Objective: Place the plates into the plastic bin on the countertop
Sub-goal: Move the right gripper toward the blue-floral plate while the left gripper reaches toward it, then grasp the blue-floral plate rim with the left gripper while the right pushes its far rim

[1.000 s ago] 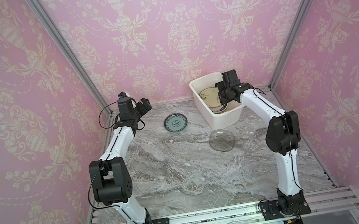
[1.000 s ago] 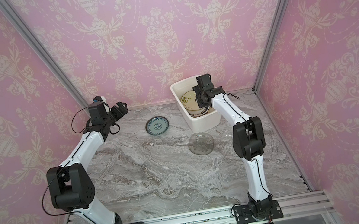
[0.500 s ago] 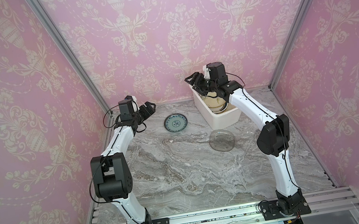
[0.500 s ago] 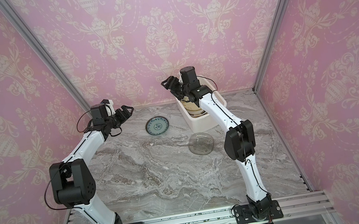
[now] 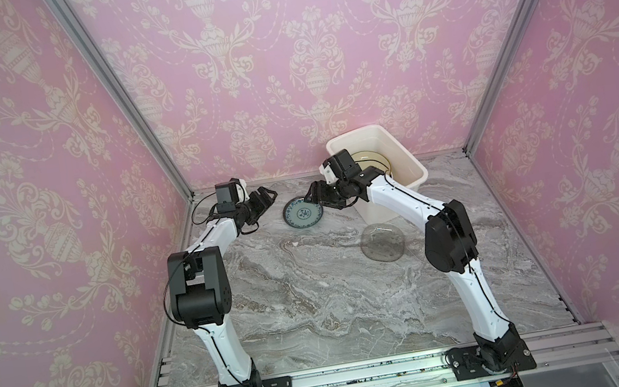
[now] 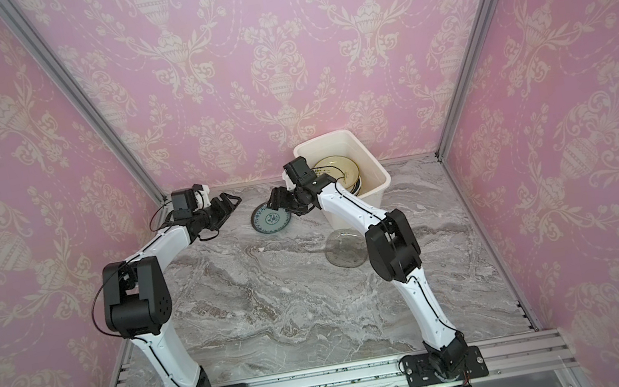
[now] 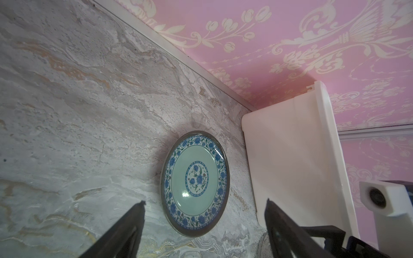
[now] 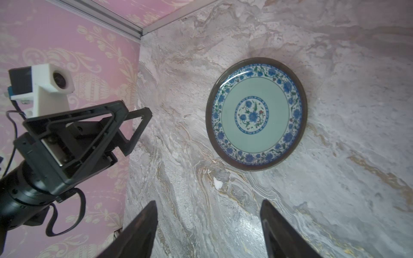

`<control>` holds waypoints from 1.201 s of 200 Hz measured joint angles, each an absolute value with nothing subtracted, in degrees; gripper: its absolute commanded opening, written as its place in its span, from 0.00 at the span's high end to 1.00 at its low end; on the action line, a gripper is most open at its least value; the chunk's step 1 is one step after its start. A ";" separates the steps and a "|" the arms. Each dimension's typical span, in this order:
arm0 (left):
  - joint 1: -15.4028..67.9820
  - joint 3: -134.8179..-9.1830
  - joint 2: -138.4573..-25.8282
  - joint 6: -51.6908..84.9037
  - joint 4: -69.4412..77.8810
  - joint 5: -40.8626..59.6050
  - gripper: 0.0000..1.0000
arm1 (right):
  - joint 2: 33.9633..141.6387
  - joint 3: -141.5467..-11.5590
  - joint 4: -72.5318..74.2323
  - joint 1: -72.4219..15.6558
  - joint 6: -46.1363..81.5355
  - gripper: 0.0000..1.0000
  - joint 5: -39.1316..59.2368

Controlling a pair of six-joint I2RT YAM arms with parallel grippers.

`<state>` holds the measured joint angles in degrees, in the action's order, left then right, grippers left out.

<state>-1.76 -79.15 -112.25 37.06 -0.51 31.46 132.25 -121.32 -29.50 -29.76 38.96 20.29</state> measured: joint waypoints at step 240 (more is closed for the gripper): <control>0.25 -94.06 -131.96 38.57 -7.22 37.30 0.50 | 148.22 -130.69 -31.11 -29.78 40.73 0.50 14.96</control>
<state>0.25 -94.06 -131.96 38.57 -7.22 37.30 148.22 -130.69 -31.11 -29.78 40.73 14.96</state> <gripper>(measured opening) 0.516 0.507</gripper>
